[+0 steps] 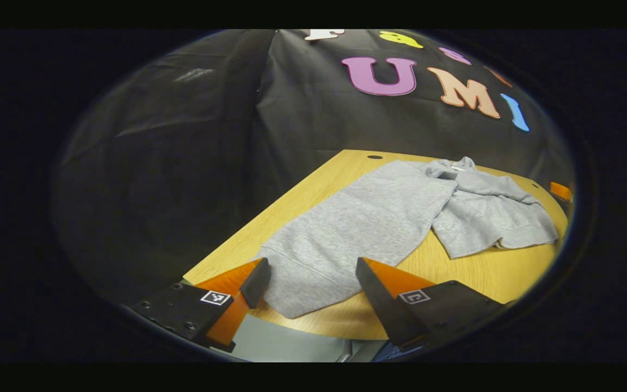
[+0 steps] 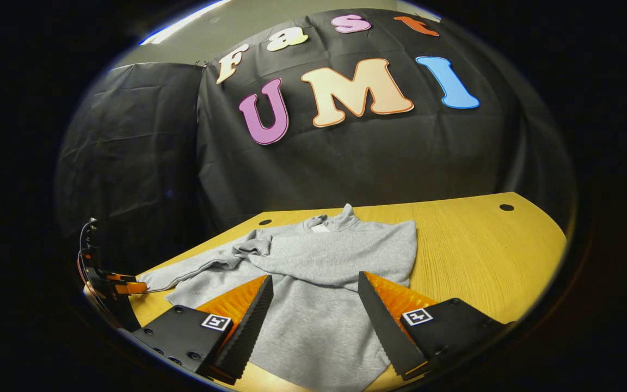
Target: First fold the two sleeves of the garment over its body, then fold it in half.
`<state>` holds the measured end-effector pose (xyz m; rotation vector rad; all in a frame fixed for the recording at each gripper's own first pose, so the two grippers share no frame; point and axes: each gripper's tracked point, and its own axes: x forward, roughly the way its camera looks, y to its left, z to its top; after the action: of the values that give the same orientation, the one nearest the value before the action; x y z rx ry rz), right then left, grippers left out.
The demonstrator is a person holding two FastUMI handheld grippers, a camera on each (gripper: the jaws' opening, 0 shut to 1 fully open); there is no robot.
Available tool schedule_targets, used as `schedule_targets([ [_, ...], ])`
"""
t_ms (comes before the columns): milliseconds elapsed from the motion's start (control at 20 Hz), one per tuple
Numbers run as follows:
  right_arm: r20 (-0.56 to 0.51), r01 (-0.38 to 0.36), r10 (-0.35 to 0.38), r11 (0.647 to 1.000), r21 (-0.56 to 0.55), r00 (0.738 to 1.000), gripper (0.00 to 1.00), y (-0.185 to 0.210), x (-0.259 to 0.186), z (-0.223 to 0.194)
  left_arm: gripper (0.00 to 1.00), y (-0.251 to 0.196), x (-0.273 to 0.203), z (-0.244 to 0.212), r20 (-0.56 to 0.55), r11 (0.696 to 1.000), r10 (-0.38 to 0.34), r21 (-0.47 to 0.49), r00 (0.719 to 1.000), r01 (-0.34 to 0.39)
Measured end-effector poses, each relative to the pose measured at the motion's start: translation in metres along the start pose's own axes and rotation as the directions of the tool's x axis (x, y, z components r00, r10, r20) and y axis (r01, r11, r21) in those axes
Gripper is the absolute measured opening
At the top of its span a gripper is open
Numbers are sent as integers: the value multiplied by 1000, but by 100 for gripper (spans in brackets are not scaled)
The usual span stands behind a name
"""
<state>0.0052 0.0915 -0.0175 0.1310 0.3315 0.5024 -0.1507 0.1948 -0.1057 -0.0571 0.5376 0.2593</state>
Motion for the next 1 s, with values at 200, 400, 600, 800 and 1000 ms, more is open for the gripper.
schedule_targets([
  [200,1,4,-4,1000,1,1000,98,-2,-1,1,77,-11,2,1,-4,1000,-17,-5,1000,17],
  [400,9,2,-2,1000,2,1000,93,-1,-3,4,43,-15,2,1,-6,1000,-5,-10,1000,5],
  [600,8,2,-2,1000,9,1000,97,-2,-3,5,13,-16,3,3,2,1000,19,-16,1000,-19],
  [800,10,4,-4,1000,7,1000,98,-2,-4,5,5,-16,4,5,2,999,29,-32,1000,-29],
  [1000,-7,7,-7,1000,8,1000,98,-4,-4,1,1,-14,5,9,20,998,38,-59,999,-37],
])
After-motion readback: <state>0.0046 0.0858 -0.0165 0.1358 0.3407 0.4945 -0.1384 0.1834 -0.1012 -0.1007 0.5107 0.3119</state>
